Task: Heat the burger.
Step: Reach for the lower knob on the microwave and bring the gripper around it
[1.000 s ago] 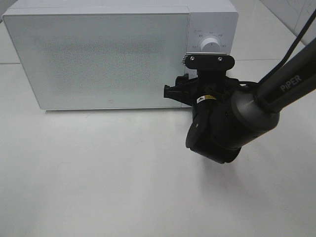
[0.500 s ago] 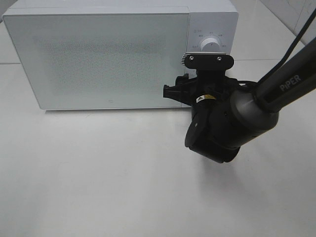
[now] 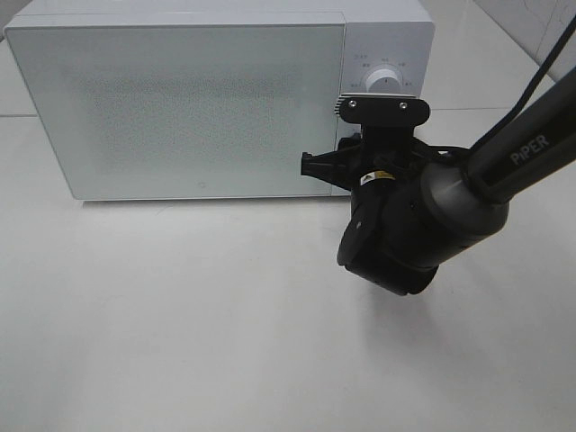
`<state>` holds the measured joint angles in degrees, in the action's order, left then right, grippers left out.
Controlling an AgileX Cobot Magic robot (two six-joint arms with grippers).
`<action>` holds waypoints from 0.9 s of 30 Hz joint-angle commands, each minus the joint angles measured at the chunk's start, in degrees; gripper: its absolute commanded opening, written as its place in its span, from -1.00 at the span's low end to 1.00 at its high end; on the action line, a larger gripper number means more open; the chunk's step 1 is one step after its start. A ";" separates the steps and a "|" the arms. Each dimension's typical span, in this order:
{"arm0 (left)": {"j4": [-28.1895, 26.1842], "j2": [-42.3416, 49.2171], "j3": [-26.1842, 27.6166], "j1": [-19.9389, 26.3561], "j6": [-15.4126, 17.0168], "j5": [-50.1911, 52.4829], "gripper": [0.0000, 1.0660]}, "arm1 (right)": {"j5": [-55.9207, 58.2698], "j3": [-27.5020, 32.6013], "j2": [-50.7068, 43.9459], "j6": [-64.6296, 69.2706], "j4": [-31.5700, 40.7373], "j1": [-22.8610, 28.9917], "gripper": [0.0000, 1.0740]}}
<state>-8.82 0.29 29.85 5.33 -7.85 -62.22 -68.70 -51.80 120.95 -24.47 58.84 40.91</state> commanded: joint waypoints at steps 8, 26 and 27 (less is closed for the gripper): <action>-0.23 1.20 -0.17 0.17 0.46 0.74 0.83 | -11.06 -2.75 -0.34 -0.57 -1.03 -0.52 -0.75; -0.23 0.97 -0.17 0.17 0.46 0.74 0.83 | -9.45 -2.75 -0.34 0.97 -2.12 -0.52 -0.82; -0.23 0.97 -0.17 0.17 0.46 0.74 0.83 | -9.45 -2.75 -0.34 0.97 -2.12 -0.52 -0.82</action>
<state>-8.82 0.29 29.85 5.33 -7.85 -62.22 -68.35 -52.77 120.95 -24.24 60.50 41.14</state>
